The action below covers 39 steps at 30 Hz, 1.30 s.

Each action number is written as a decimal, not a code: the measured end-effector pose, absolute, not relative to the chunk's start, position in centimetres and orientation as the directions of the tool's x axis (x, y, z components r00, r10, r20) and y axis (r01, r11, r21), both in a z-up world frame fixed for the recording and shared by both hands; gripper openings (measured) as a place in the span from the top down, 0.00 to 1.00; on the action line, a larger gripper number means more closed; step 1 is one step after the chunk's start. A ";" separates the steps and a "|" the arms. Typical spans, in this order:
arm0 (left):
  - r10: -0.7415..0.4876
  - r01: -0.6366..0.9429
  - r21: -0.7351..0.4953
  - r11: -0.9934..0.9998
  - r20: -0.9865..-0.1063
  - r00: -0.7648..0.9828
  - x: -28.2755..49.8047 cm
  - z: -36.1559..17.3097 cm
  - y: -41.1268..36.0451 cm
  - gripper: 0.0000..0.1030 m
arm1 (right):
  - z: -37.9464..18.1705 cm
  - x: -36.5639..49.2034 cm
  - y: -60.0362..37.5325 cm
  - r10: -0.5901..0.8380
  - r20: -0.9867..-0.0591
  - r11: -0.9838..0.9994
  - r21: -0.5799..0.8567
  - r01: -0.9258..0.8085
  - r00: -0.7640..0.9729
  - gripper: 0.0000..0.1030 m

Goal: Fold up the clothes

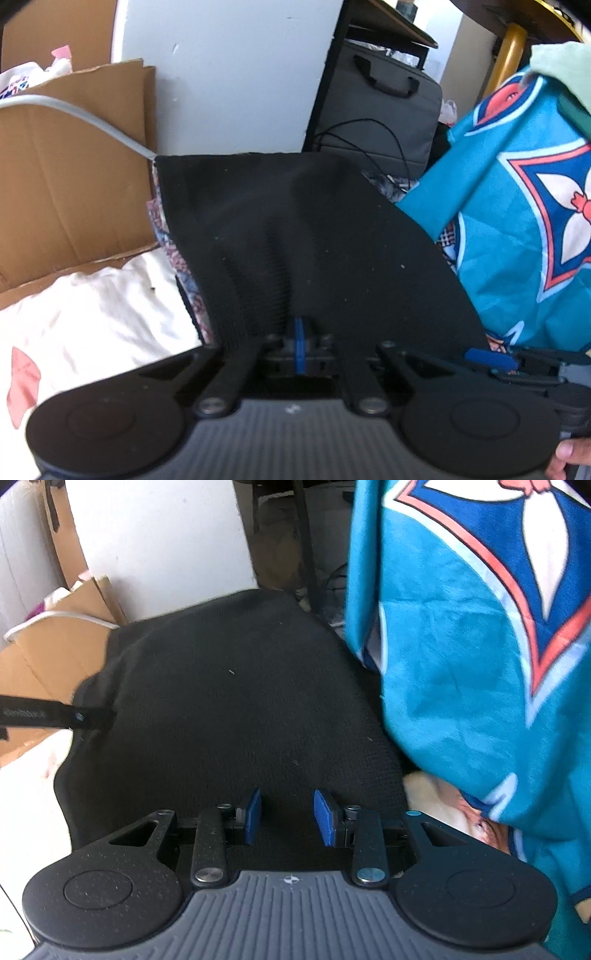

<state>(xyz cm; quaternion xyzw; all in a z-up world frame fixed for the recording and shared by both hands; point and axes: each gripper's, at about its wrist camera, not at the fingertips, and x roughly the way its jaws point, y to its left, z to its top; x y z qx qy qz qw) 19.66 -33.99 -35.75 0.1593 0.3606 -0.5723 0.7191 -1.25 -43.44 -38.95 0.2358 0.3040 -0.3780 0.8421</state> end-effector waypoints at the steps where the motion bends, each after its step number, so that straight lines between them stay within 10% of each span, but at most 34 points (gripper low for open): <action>1: -0.709 0.942 -0.179 0.285 -0.701 0.081 19.5 -35.7 -34.0 0.97 | -39.2 -1.6 -43.4 -0.495 -0.694 0.597 0.164 0.785 0.522 0.63; 16: -0.629 0.943 -0.136 0.303 -0.772 0.091 19.9 -33.1 -31.0 0.93 | -36.3 -5.2 -42.1 -0.484 -0.766 0.485 0.167 0.859 0.422 0.61; 24: -0.664 0.935 -0.083 0.345 -0.725 0.181 19.9 -27.8 -30.3 0.18 | -33.9 -5.2 -42.1 -0.466 -0.773 0.493 0.176 0.852 0.430 0.39; 30: -0.648 0.881 -0.110 0.460 -0.719 0.249 20.8 -24.5 -27.1 0.02 | -30.2 -5.1 -41.0 -0.463 -0.763 0.490 0.203 0.848 0.450 0.06; 39: -0.539 0.845 -0.011 0.535 -0.774 0.332 21.5 -19.3 -23.5 0.01 | -24.2 -3.4 -38.7 -0.379 -0.823 0.535 0.178 0.826 0.423 0.01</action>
